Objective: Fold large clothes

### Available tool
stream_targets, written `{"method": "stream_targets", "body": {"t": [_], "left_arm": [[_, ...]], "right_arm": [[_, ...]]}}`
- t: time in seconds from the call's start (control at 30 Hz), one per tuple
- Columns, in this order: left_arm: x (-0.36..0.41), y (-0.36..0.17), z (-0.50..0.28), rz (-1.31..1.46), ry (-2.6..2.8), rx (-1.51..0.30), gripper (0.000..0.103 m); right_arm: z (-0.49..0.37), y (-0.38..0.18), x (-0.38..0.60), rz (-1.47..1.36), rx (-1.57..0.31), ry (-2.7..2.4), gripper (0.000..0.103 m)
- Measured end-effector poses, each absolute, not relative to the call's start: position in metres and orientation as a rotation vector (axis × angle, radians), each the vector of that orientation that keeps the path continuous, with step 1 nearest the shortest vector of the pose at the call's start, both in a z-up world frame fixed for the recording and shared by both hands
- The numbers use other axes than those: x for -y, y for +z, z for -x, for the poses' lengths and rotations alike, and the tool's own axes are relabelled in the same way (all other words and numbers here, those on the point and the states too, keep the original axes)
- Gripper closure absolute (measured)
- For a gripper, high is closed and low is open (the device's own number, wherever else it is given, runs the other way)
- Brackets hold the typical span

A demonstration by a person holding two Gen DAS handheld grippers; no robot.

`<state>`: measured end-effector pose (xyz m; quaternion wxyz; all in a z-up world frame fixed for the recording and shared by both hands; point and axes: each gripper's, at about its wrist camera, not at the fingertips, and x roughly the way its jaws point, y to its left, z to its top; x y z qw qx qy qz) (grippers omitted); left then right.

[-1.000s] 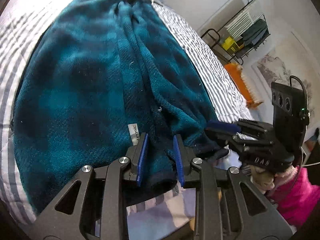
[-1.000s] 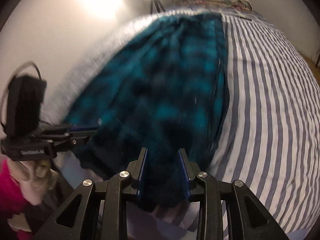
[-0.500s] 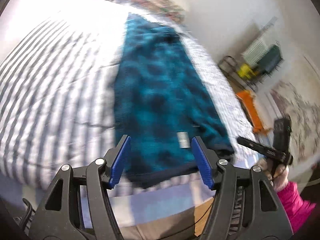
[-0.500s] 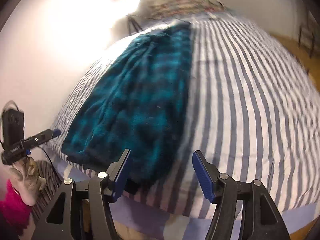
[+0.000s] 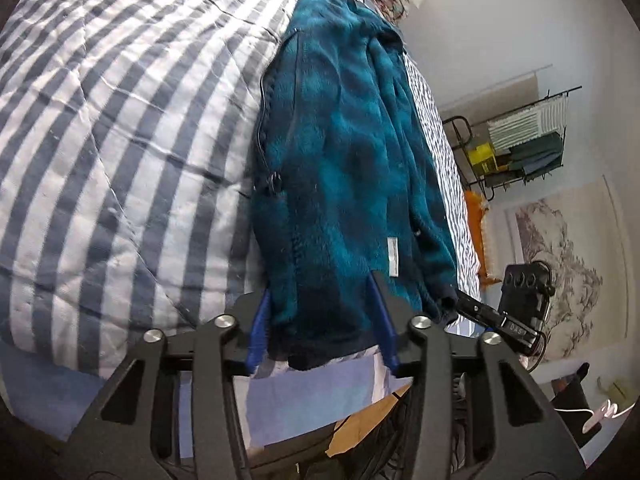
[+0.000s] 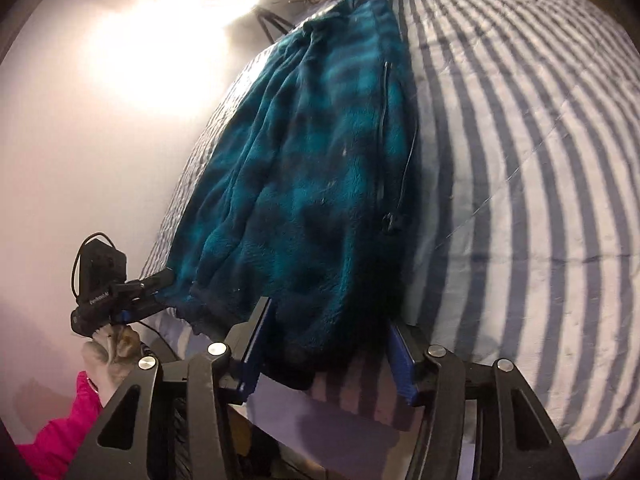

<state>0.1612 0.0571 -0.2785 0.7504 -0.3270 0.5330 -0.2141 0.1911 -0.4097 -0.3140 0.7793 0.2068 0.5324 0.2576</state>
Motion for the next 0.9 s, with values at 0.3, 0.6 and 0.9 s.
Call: {"method": "stream_targets", "body": {"t": [0.3,0.6,0.9], "left_arm": [[-0.063,-0.271,-0.154,0.746,-0.466,-1.142,0.089],[-0.049,-0.283,-0.165,0.753,-0.441,-1.174,0.057],[-0.045,-0.274,-0.173,0.843,-0.493,-1.172,0.086]], "right_arm": [[-0.199,-0.321,0.397,-0.503,-1.176,0.595,0.078],[-0.194,-0.316,0.399,-0.480,-1.184,0.584,0.056],[-0.200,-0.329,0.403,-0.678,-1.208,0.662,0.082]]}}
